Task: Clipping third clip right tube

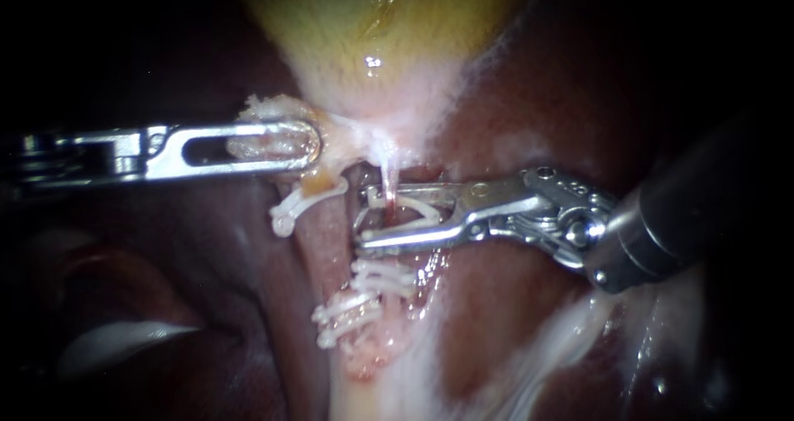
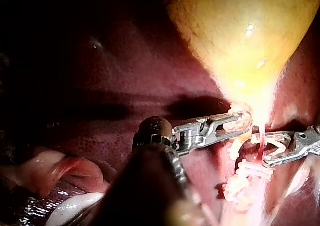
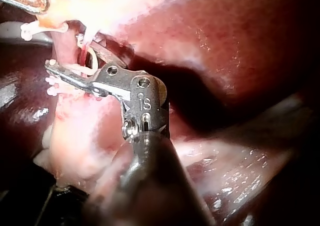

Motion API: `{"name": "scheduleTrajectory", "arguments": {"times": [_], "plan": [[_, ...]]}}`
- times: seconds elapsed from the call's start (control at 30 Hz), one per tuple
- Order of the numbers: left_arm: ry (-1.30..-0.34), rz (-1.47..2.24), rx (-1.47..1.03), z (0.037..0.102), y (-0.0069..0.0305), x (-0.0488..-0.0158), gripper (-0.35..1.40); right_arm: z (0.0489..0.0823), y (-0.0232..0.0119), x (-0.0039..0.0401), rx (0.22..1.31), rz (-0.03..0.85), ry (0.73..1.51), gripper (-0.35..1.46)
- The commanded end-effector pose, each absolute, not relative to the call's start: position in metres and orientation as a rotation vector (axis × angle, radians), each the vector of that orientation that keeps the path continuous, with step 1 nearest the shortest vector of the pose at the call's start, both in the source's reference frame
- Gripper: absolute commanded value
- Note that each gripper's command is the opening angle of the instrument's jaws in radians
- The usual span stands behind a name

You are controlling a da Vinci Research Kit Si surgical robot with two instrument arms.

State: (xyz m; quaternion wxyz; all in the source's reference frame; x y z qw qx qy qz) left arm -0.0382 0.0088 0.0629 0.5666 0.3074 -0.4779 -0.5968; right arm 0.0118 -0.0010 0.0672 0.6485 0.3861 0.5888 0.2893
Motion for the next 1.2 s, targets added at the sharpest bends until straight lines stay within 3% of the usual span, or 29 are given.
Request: {"name": "scheduleTrajectory", "arguments": {"times": [0.03,0.5,0.67,0.77,0.93,1.2], "plan": [[-1.123,-1.403,0.722,0.0629,0.0088,-0.0382,-0.32,0.067,-0.001,0.0119,0.889,0.661,1.352,0.49],[-1.123,-1.402,0.723,0.063,0.0089,-0.0382,-0.32,0.0649,-0.0004,0.0119,0.934,0.67,1.402,0.48],[-1.123,-1.402,0.723,0.063,0.0089,-0.0382,-0.32,0.0651,-0.0004,0.0118,0.946,0.684,1.395,0.37],[-1.124,-1.402,0.723,0.0631,0.0089,-0.0382,-0.32,0.0653,-0.0002,0.0117,0.926,0.702,1.392,0.25],[-1.124,-1.402,0.723,0.0631,0.0088,-0.0382,-0.32,0.0658,0.0003,0.0108,0.914,0.747,1.377,-0.31],[-1.124,-1.402,0.723,0.0631,0.0088,-0.0382,-0.32,0.0672,0.0007,0.0096,0.878,0.761,1.332,-0.35]]}}
